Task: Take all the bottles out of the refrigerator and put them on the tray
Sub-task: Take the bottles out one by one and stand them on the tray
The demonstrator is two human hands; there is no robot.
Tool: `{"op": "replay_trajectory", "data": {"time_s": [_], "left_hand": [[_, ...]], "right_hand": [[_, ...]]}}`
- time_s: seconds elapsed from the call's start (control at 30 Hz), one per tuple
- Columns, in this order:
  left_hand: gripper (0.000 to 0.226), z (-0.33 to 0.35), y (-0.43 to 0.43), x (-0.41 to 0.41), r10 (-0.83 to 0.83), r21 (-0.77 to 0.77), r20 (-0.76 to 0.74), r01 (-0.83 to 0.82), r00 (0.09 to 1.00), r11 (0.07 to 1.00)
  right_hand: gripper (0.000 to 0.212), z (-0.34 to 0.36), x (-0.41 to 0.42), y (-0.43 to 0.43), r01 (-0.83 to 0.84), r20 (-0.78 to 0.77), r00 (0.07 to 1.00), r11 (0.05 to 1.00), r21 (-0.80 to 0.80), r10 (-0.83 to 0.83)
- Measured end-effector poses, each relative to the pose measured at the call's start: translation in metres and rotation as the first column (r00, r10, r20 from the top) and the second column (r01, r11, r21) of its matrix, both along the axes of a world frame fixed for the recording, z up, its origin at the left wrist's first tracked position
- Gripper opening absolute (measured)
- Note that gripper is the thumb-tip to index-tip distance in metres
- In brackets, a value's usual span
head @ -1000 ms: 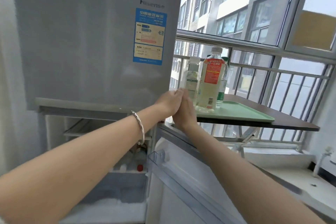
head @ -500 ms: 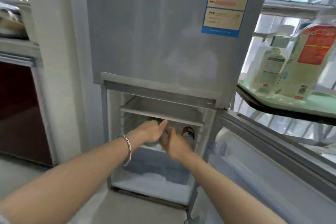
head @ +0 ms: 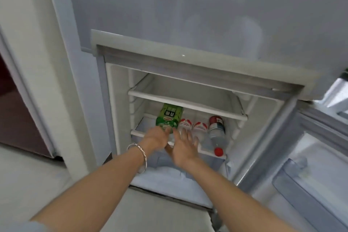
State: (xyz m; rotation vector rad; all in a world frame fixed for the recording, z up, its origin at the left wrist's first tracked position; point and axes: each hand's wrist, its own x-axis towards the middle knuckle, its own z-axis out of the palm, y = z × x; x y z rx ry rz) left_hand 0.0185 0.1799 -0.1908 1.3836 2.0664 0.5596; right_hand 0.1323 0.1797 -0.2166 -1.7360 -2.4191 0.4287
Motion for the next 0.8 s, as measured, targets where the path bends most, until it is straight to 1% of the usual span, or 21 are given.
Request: {"op": "replay_trajectory", "data": {"time_s": [0.1,0.2,0.27,0.33,0.4,0.5,0.57,0.6,0.63,0.67,0.7,0.73,0.77,0.8], "left_hand": [[0.047,-0.026,0.027,-0.006,0.119,0.010,0.124,-0.121,0.985,0.993],[0.042,-0.039,0.048,-0.006,0.157,-0.029,0.295,-0.156,0.943,0.987],[0.037,-0.044,0.057,-0.005,0.238,-0.124,0.417,-0.204,0.877,0.971],[0.034,-0.048,0.062,-0.006,0.355,-0.215,0.525,-0.282,0.774,0.935],[0.037,-0.052,0.063,-0.008,0.420,-0.281,0.552,-0.314,0.720,0.907],[0.040,-0.054,0.058,-0.010,0.468,-0.346,0.569,-0.320,0.676,0.882],[0.033,-0.055,0.056,-0.010,0.453,-0.329,0.643,-0.312,0.618,0.891],[0.028,-0.054,0.054,-0.010,0.445,-0.307,0.687,-0.325,0.575,0.894],[0.022,-0.052,0.051,-0.010,0.443,-0.281,0.701,-0.355,0.559,0.892],[0.018,-0.046,0.046,-0.011,0.438,-0.249,0.688,-0.378,0.579,0.892],[0.018,-0.036,0.038,-0.013,0.419,-0.191,0.662,-0.401,0.621,0.896],[0.025,-0.025,0.032,-0.016,0.382,-0.111,0.642,-0.413,0.665,0.904],[0.033,-0.012,0.026,-0.021,0.356,-0.046,0.565,-0.402,0.745,0.915],[0.037,0.003,0.018,-0.025,0.363,0.000,0.451,-0.407,0.815,0.914]], "right_hand": [[0.073,-0.012,-0.002,0.014,-0.008,0.046,0.999,1.000,-0.007,0.009],[0.072,-0.021,0.000,0.022,-0.003,0.070,0.998,1.000,0.022,0.002],[0.073,-0.024,0.001,0.025,0.007,0.070,0.997,1.000,0.023,-0.009],[0.073,-0.026,0.004,0.026,0.021,0.070,0.997,1.000,0.015,-0.022],[0.072,-0.025,0.007,0.026,0.034,0.072,0.997,0.999,0.008,-0.034],[0.072,-0.023,0.010,0.020,0.048,0.061,0.997,0.999,-0.004,-0.048],[0.072,-0.017,0.010,0.015,0.059,0.029,0.998,0.998,-0.001,-0.059],[0.072,-0.015,0.010,0.013,0.060,0.022,0.998,0.998,0.002,-0.060],[0.072,-0.013,0.010,0.011,0.056,0.027,0.998,0.998,0.011,-0.056],[0.073,-0.011,0.011,0.008,0.052,0.037,0.998,0.998,0.018,-0.053],[0.073,-0.009,0.012,0.002,0.051,0.041,0.998,0.999,0.020,-0.052],[0.074,-0.006,0.012,-0.002,0.053,0.040,0.998,0.998,0.017,-0.054],[0.075,-0.002,0.012,-0.006,0.057,0.038,0.998,0.998,0.009,-0.057],[0.075,0.002,0.012,-0.010,0.059,0.038,0.998,0.998,0.001,-0.059]]}}
